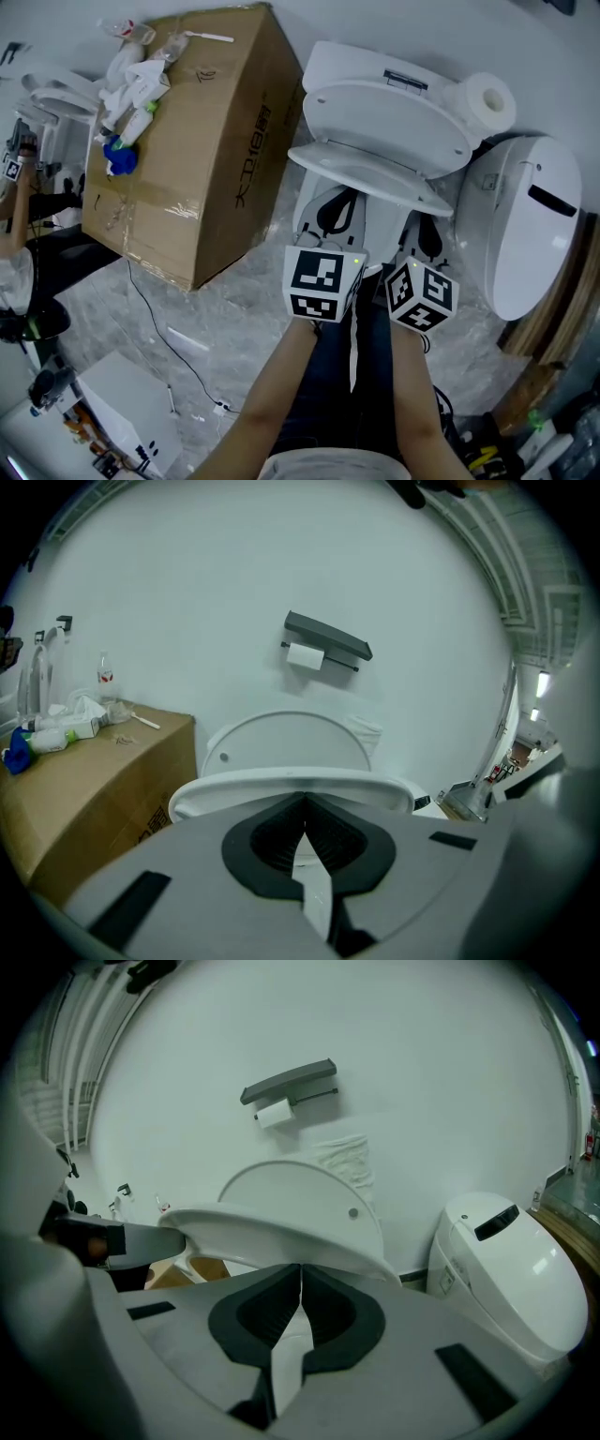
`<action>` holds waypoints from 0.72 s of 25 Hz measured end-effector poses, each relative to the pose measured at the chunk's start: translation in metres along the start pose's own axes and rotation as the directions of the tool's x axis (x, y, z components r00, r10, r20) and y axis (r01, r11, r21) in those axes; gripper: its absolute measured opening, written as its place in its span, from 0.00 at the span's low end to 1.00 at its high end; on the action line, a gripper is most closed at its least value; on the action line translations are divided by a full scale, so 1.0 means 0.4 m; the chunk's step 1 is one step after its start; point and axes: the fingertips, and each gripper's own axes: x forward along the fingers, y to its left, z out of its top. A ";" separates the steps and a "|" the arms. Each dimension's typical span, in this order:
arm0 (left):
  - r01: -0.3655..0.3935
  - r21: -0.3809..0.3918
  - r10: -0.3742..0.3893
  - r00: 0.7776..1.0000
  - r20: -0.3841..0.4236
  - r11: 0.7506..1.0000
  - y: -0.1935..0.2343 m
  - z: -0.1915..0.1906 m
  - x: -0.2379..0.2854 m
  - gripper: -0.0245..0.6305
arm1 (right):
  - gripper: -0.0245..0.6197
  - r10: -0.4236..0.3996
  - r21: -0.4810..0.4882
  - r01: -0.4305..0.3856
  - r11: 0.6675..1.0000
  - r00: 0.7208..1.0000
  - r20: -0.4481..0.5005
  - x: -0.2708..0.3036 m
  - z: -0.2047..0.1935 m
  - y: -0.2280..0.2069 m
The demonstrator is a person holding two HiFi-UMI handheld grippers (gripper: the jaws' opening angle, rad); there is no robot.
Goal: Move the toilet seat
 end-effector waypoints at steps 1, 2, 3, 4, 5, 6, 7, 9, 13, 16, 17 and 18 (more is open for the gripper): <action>-0.004 0.001 0.004 1.000 0.002 1.000 0.000 0.008 0.008 0.06 | 0.07 0.003 -0.007 -0.003 1.000 1.000 0.004 0.007 0.009 -0.002; -0.007 0.003 0.007 1.000 0.001 1.000 -0.001 0.015 0.015 0.06 | 0.07 0.005 -0.012 -0.005 1.000 1.000 0.007 0.013 0.016 -0.003; -0.009 0.005 0.009 1.000 0.000 1.000 -0.002 0.021 0.022 0.06 | 0.07 0.006 -0.015 -0.006 1.000 1.000 0.010 0.017 0.023 -0.005; -0.011 0.007 0.011 1.000 0.000 1.000 -0.001 0.027 0.029 0.06 | 0.07 0.007 -0.016 -0.007 1.000 1.000 0.014 0.020 0.029 -0.006; -0.012 0.008 0.012 1.000 0.001 1.000 0.000 0.033 0.035 0.06 | 0.07 0.008 -0.014 -0.008 1.000 1.000 0.019 0.023 0.036 -0.008; -0.013 0.009 0.013 1.000 0.003 1.000 0.001 0.039 0.041 0.06 | 0.07 0.009 -0.012 -0.009 1.000 1.000 0.023 0.026 0.044 -0.010; -0.014 0.010 0.014 1.000 0.005 1.000 0.002 0.045 0.047 0.06 | 0.07 0.010 -0.009 -0.010 1.000 1.000 0.027 0.030 0.052 -0.012; -0.018 0.011 0.018 1.000 0.009 1.000 0.005 0.056 0.059 0.06 | 0.07 0.017 -0.002 -0.017 1.000 0.999 0.030 0.040 0.066 -0.015; -0.026 0.007 0.026 0.999 0.022 1.000 0.010 0.076 0.086 0.06 | 0.07 0.030 0.005 -0.031 1.000 0.999 0.038 0.062 0.088 -0.020; -0.025 0.011 0.025 0.999 0.030 1.000 0.013 0.092 0.104 0.06 | 0.07 0.036 0.008 -0.036 0.999 0.998 0.045 0.078 0.103 -0.023; -0.026 0.014 0.026 0.999 0.031 1.000 0.014 0.096 0.111 0.06 | 0.07 0.039 0.007 -0.039 0.999 0.998 0.045 0.083 0.108 -0.024; -0.026 0.017 0.025 0.999 0.033 1.000 0.015 0.100 0.117 0.06 | 0.07 0.041 0.006 -0.042 0.999 0.998 0.045 0.089 0.112 -0.025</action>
